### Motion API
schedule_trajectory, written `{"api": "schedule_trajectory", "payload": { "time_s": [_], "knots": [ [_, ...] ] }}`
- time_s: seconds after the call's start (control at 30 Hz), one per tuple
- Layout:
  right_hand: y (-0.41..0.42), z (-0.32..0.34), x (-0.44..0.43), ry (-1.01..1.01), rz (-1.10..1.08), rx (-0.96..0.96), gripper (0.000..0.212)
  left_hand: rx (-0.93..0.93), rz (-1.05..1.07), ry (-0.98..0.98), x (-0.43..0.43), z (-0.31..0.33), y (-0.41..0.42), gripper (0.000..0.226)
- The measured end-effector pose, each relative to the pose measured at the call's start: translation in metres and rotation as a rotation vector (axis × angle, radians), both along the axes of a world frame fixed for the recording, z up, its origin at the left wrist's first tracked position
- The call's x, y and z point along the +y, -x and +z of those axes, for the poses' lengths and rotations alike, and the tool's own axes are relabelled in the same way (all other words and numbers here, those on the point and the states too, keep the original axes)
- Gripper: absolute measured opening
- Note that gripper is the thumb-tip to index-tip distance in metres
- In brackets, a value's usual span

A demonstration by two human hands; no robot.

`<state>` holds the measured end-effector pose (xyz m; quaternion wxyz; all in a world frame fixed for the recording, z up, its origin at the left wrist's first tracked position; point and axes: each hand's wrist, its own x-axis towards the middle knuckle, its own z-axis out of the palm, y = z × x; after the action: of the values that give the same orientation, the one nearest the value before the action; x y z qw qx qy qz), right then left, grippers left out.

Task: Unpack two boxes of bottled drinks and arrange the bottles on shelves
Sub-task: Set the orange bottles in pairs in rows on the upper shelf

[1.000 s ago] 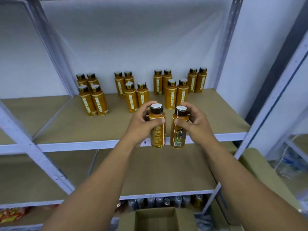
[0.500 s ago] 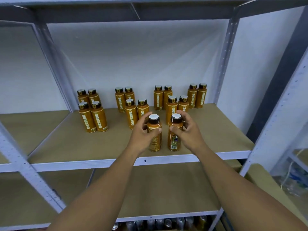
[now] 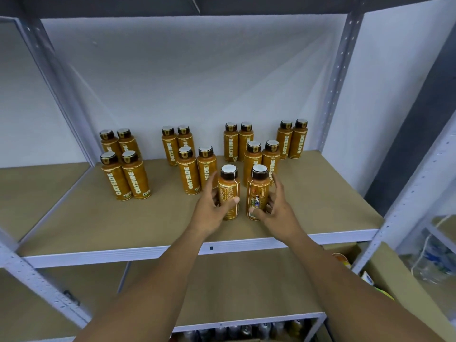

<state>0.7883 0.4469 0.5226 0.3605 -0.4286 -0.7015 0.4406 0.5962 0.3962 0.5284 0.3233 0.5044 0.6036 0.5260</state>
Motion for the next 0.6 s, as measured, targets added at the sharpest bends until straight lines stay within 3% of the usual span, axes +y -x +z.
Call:
{"api": "schedule_trajectory", "payload": {
  "time_s": [0.27,0.6],
  "knots": [
    [0.004,-0.010,0.013,0.010,-0.087,0.018,0.111,0.054,0.044,-0.005,0.004,-0.011,-0.001,0.090],
    [0.003,-0.014,0.016,-0.019,-0.101,0.025,0.114,0.071,0.083,0.011,0.002,-0.015,0.000,0.106]
  ]
}}
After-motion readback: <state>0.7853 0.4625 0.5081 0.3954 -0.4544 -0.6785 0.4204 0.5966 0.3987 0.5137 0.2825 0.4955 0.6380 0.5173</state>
